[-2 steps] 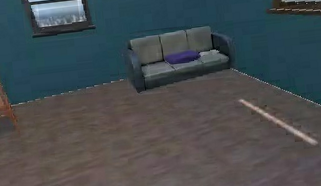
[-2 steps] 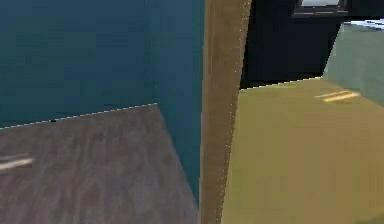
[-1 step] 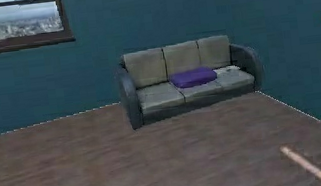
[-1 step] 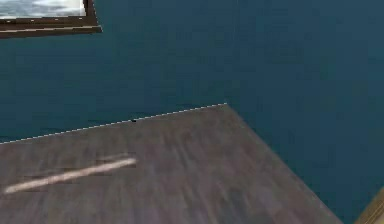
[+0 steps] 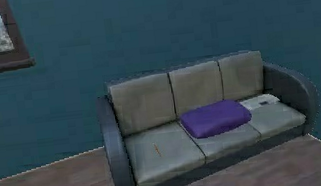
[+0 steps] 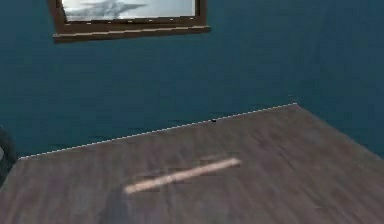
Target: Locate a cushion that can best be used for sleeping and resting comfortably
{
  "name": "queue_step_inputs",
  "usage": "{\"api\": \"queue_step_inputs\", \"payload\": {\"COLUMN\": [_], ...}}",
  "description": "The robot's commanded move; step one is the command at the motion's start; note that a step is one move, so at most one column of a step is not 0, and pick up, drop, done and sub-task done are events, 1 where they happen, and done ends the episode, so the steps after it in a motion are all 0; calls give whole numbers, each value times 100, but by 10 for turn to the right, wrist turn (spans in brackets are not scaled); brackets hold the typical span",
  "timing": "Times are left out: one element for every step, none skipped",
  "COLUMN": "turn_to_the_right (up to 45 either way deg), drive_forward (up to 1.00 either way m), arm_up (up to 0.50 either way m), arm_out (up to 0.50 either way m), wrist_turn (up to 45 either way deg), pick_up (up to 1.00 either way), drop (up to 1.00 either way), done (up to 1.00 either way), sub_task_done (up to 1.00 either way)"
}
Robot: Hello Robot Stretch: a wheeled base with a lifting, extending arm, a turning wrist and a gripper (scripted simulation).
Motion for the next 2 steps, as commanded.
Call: {"api": "queue_step_inputs", "payload": {"turn_to_the_right": [0, 210], "drive_forward": [45, 0], "arm_up": [0, 0], "arm_out": [0, 0], "wrist_turn": [0, 0], "pick_up": [0, 0], "drop": [0, 0], "done": [0, 0], "sub_task_done": [0, 0]}}
